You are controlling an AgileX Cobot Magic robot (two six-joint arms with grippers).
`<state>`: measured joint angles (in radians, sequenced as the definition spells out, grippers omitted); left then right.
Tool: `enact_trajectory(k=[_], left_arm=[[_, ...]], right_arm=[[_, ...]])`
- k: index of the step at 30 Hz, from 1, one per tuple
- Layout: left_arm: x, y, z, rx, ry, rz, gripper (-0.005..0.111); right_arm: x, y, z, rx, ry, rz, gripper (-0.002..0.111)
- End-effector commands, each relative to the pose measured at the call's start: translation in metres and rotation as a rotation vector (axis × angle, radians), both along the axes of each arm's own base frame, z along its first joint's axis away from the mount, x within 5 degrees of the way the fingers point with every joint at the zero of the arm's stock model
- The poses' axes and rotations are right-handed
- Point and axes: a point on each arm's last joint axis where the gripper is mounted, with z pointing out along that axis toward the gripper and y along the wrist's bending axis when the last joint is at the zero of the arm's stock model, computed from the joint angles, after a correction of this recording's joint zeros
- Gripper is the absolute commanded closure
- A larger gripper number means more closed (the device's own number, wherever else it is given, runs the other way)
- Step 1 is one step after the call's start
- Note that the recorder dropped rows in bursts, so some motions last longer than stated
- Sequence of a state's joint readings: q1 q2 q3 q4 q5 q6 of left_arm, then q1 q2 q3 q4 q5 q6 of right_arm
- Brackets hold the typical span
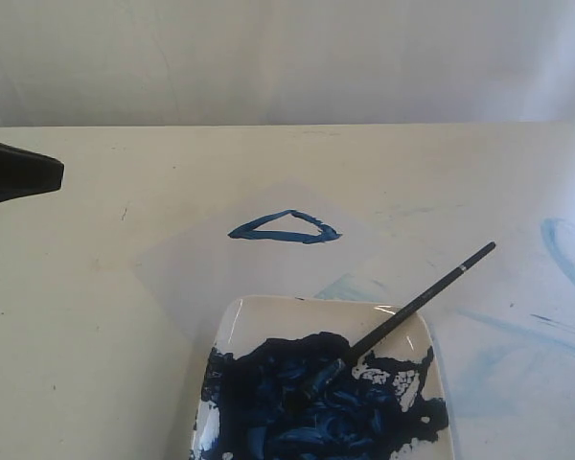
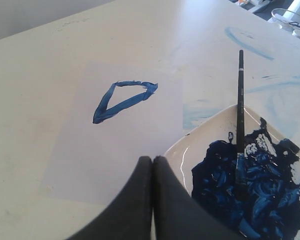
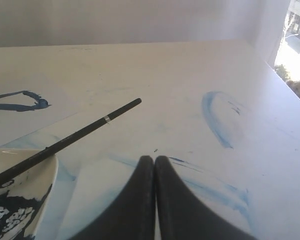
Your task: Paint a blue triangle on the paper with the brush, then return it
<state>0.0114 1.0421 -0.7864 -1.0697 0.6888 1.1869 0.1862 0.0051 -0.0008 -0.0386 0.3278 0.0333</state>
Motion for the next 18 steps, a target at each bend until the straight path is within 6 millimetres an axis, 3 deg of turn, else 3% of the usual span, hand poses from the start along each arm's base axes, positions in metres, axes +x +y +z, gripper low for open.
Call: enact_trajectory(k=[1,11,18], left_arm=[[-0.002,-0.001,0.000,-0.014,0.004,-0.005,0.107],[0.001,0.001,0.000,-0.006,-0.016,0.037,0.107],[-0.025,0.004,0.027,-0.001,-0.177,0.082,0.107]], right_arm=[[0.000,0.000,0.001,-0.010,-0.021,0.006,0.108],[0.000,0.000,0.001,-0.010,-0.021,0.006,0.108],[0.000,0.000,0.001,-0.010,-0.021,0.006,0.108]])
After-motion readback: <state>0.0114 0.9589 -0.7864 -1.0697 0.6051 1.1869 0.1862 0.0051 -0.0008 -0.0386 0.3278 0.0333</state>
